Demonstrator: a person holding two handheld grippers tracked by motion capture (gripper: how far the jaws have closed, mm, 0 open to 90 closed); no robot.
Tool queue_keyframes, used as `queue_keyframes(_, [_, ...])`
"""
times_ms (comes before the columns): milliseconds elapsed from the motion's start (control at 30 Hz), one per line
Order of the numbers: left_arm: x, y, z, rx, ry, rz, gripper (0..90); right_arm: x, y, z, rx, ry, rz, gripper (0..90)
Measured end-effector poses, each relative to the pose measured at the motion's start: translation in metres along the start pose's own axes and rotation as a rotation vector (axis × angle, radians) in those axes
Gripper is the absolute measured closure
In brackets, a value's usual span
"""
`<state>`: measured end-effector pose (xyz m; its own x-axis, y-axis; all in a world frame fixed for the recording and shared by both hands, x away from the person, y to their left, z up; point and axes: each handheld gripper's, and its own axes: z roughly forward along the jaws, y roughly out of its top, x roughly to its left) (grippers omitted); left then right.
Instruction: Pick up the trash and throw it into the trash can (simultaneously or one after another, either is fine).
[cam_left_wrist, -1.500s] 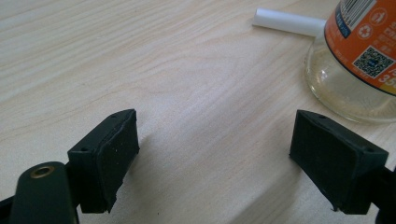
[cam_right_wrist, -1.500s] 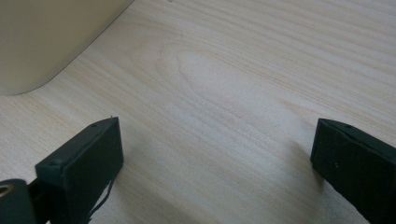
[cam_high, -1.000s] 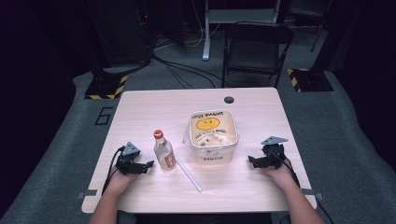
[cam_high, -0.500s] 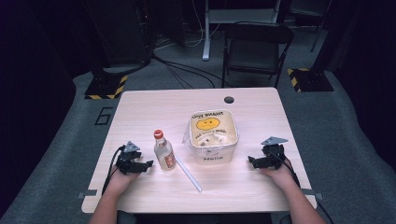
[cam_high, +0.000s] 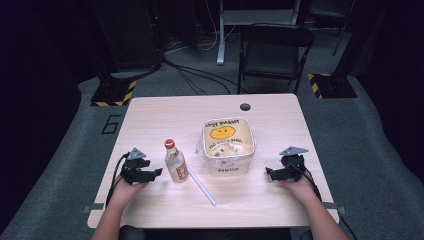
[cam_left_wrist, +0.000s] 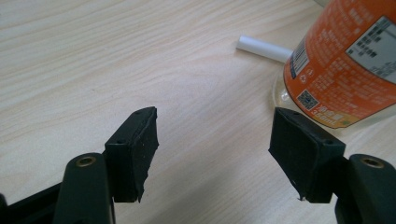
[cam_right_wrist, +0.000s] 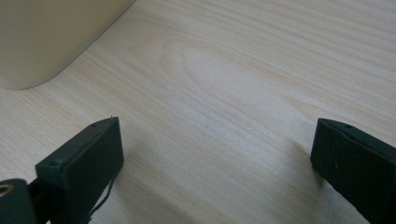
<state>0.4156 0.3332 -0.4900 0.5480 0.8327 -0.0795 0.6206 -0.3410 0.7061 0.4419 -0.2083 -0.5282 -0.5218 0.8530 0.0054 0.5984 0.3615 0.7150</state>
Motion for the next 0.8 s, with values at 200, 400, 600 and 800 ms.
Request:
queue_keyframes(200, [-0.002, 0.010, -0.016, -0.032, -0.008, 0.007, 33.0, 0.000, 0.000, 0.000, 0.000, 0.002, -0.001, 1.6])
queue_keyframes(400, [-0.007, 0.023, -0.033, -0.038, -0.030, 0.047, 36.8, 0.000, 0.000, 0.000, -0.004, 0.005, -0.010, 1.6])
queue_keyframes(600, [-0.009, 0.031, -0.045, -0.051, -0.044, 0.042, 37.9, 0.000, 0.000, 0.000, 0.000, 0.008, -0.007, 1.7])
queue_keyframes(800, [-0.010, 0.036, -0.055, -0.073, -0.048, 0.031, 37.9, 0.000, 0.000, 0.000, 0.000, 0.008, -0.008, 1.7])
